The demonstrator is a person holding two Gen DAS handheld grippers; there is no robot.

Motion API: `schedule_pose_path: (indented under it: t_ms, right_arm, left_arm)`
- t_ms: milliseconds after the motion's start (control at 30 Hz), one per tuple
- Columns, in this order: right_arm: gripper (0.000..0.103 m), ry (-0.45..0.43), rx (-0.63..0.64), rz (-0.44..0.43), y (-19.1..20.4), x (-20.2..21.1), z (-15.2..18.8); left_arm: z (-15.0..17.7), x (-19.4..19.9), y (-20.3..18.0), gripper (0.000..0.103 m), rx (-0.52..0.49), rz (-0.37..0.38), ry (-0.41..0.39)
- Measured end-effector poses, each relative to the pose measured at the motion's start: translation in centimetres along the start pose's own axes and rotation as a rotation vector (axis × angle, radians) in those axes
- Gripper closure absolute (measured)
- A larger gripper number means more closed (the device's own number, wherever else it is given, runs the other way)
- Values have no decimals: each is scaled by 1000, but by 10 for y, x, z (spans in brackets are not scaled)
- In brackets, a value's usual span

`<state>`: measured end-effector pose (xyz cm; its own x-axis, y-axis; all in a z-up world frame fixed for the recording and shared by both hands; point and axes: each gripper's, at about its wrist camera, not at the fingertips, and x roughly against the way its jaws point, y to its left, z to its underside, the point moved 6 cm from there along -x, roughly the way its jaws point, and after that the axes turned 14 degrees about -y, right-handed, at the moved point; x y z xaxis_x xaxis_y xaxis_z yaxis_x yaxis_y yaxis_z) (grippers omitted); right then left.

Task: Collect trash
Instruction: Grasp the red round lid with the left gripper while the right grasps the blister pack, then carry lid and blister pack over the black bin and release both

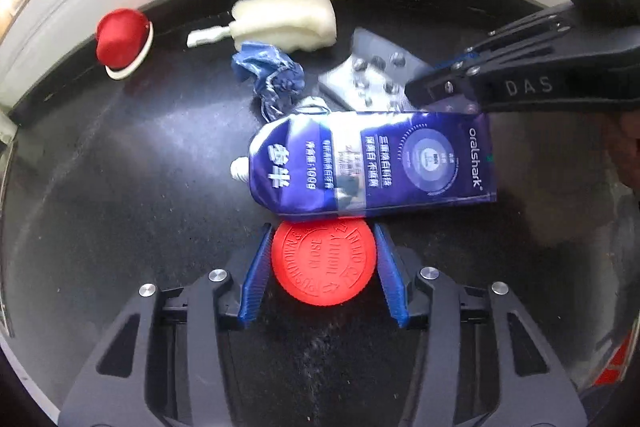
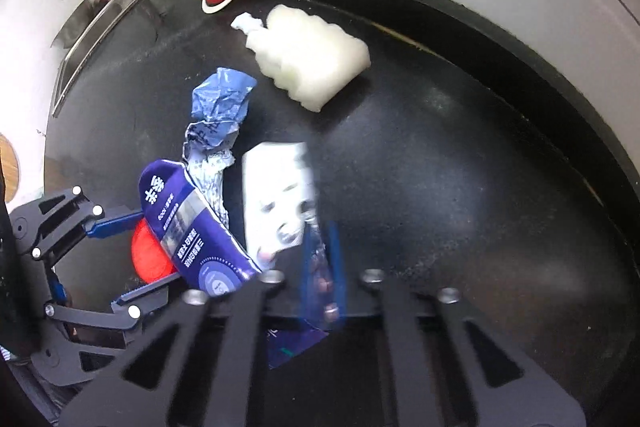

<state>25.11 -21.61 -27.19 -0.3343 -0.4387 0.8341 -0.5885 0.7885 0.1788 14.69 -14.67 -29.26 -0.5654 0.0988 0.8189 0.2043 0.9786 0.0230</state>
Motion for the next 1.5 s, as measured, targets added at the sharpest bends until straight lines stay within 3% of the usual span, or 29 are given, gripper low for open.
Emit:
schedule_pose_path:
  t_ms: [233, 467, 833, 967, 1200, 1500]
  right_arm:
    - [98, -108, -50, 82, -5, 41, -9]
    - [98, -166, -61, 124, 1, 75, -14]
    - [98, -186, 0, 111, 62, 98, -14]
    - [98, -170, 77, 46, 124, 91, -13]
    - [98, -132, 260, -165, 289, 67, -13]
    - [98, 5, 477, -443, 525, 20, 33]
  left_arm:
    - [8, 35, 13, 55, 13, -9, 5]
    - [11, 82, 34, 55, 69, -25, -60]
    - [54, 139, 81, 55, 175, -102, -100]
    - [82, 167, 119, 55, 258, -154, -109]
    - [167, 232, 209, 55, 442, -312, -101]
    - [348, 326, 322, 55, 752, -555, -15]
